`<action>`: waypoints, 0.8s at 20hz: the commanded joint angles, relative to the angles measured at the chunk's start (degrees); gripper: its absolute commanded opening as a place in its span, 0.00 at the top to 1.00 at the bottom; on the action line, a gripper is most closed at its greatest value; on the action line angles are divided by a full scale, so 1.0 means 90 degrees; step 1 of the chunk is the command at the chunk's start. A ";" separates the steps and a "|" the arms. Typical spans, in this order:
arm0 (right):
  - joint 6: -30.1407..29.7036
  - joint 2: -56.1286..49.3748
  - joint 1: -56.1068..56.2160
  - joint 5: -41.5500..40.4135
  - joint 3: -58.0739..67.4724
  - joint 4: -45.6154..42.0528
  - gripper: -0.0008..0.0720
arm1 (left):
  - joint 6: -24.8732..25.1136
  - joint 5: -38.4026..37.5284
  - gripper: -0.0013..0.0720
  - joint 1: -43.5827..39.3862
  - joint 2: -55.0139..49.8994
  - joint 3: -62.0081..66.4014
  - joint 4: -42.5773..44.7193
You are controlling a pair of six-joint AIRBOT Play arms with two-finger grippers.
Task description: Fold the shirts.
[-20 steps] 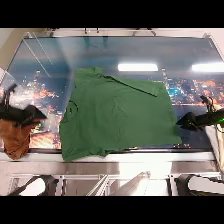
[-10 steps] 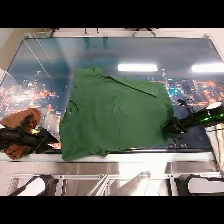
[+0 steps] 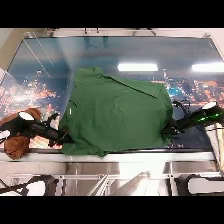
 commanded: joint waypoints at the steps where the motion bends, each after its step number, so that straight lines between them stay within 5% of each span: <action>1: 0.0007 0.0403 -0.0024 0.0665 0.0085 0.0707 0.97 | 0.0066 -0.0284 0.95 -0.0092 0.0629 0.0721 -0.0386; 6: -0.0029 0.2506 -0.0629 0.2008 0.0576 0.3434 0.97 | 0.0697 -0.1523 0.95 0.0648 0.2601 0.2446 -0.2662; 10: -0.0017 0.4384 -0.1554 0.1807 0.1423 0.5940 0.97 | 0.1469 -0.1620 0.95 0.1921 0.4027 0.3827 -0.4855; 13: 0.0141 0.5204 -0.2276 0.1535 0.1974 0.6917 0.97 | 0.1423 -0.1744 0.95 0.3351 0.4583 0.4588 -0.5377; 16: 0.0197 0.5629 -0.2722 0.1848 0.2215 0.7439 0.97 | 0.1336 -0.1843 0.95 0.3296 0.4486 0.5243 -0.5316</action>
